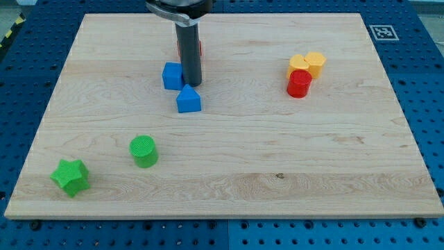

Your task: Slightly move the triangle left

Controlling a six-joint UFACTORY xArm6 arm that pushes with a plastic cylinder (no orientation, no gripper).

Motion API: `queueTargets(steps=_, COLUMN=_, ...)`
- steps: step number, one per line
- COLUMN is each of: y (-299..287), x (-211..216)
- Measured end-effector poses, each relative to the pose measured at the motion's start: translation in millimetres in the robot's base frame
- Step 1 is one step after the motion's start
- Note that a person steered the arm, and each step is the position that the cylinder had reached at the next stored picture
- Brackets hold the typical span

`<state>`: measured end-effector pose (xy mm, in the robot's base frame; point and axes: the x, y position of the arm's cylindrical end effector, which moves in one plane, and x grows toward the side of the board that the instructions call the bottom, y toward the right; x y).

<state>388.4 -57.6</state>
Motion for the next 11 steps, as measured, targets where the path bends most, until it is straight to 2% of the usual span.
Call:
queueTargets(steps=2, y=44.1, x=31.7)
queueTargets(steps=3, y=53.4, x=49.5)
queueTargets(steps=4, y=51.2, x=49.6)
queueTargets(steps=7, y=-22.2, x=54.5)
queueTargets(steps=8, y=-23.8, x=54.5)
queueTargets(steps=9, y=17.8, x=58.7)
queueTargets(steps=11, y=165.1, x=81.9)
